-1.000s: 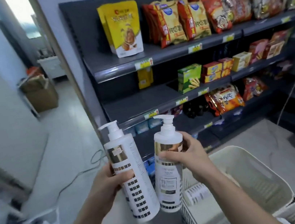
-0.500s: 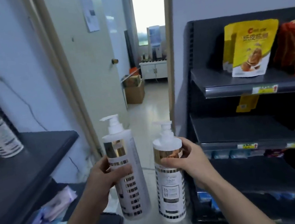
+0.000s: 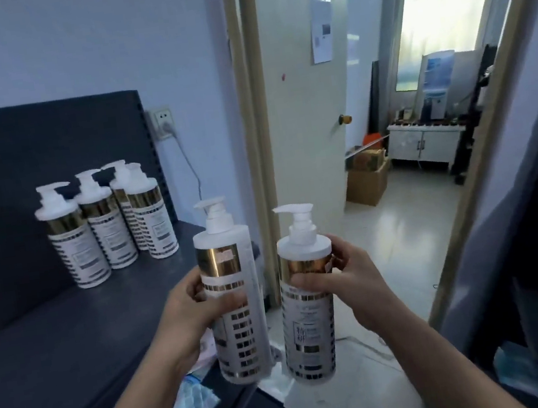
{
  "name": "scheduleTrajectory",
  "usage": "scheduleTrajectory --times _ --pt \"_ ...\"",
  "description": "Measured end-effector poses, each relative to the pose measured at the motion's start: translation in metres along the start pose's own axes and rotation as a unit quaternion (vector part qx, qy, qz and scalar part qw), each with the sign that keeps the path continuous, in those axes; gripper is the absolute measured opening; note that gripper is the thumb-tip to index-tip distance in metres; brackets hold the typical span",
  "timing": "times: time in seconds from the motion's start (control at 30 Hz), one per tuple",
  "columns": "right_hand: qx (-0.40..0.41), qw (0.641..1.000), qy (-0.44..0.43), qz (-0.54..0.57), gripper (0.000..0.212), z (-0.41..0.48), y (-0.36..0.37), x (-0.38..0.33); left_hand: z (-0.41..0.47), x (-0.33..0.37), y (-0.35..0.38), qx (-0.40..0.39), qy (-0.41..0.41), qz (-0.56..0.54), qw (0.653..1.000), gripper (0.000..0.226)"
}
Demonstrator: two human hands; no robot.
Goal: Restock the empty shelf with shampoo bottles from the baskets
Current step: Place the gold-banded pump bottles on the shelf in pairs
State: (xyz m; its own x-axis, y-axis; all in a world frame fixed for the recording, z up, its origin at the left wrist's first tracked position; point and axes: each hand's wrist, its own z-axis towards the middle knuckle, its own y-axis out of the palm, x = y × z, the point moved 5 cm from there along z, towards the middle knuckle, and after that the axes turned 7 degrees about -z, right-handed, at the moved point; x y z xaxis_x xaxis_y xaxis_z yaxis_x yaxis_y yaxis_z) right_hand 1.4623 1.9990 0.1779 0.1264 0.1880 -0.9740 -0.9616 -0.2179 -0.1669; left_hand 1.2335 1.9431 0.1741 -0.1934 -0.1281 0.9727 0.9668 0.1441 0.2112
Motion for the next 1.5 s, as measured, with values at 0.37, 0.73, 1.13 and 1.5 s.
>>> scheduleTrajectory --times 0.37,0.73,1.13,1.5 --pt "-0.184 0.981 -0.054 0.032 0.074 0.086 0.052 -0.021 0.007 0.022 -0.042 0.198 0.042 0.019 0.979 0.055" --pt "-0.263 0.96 -0.077 0.054 0.064 0.147 0.134 -0.042 0.017 0.051 -0.102 0.3 0.082 0.099 0.945 0.047" --pt "-0.303 0.945 -0.107 0.058 0.065 0.223 0.238 -0.048 0.079 0.054 -0.184 0.3 0.088 0.05 0.949 0.04" --pt "-0.363 0.927 -0.08 0.051 0.081 0.265 0.306 -0.021 0.11 0.033 -0.232 0.35 0.073 0.07 0.931 0.066"
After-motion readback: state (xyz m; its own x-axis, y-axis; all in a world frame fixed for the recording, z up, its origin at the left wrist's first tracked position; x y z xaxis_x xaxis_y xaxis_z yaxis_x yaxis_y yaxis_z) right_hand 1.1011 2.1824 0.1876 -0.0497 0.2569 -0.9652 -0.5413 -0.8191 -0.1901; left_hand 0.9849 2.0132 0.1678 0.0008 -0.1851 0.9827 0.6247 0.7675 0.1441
